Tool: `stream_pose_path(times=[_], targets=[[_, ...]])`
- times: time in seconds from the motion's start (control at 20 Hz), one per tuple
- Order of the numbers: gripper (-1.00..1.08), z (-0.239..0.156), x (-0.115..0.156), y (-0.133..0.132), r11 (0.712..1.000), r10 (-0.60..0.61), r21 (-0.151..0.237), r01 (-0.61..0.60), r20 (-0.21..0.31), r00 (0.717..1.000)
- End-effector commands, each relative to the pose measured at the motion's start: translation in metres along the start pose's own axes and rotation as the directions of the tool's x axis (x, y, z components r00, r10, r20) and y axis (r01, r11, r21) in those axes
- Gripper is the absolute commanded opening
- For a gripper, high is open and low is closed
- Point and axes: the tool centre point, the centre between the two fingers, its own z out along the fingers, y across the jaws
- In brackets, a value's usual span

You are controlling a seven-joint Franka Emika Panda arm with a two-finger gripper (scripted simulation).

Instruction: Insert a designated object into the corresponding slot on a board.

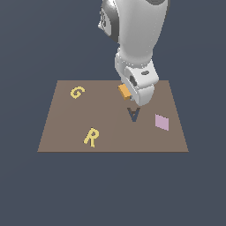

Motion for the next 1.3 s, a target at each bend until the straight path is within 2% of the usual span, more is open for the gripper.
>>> stream_pose_path(times=[0.0,0.25,0.75,0.8,1.25], targets=[[-1.00,-0.001,0.004,-0.007,0.999,-0.040,-0.001,0.040,0.001,0.999],[-1.00,-0.001,0.008,-0.015,0.997,-0.079,-0.001,0.079,0.001,0.997],[-1.00,0.009,0.007,-0.016,0.997,-0.082,-0.001,0.082,0.001,0.997],[1.00,0.009,0.007,-0.016,0.997,-0.082,-0.001,0.082,0.001,0.997],[1.00,0.009,0.007,-0.016,0.997,-0.082,-0.001,0.082,0.001,0.997]])
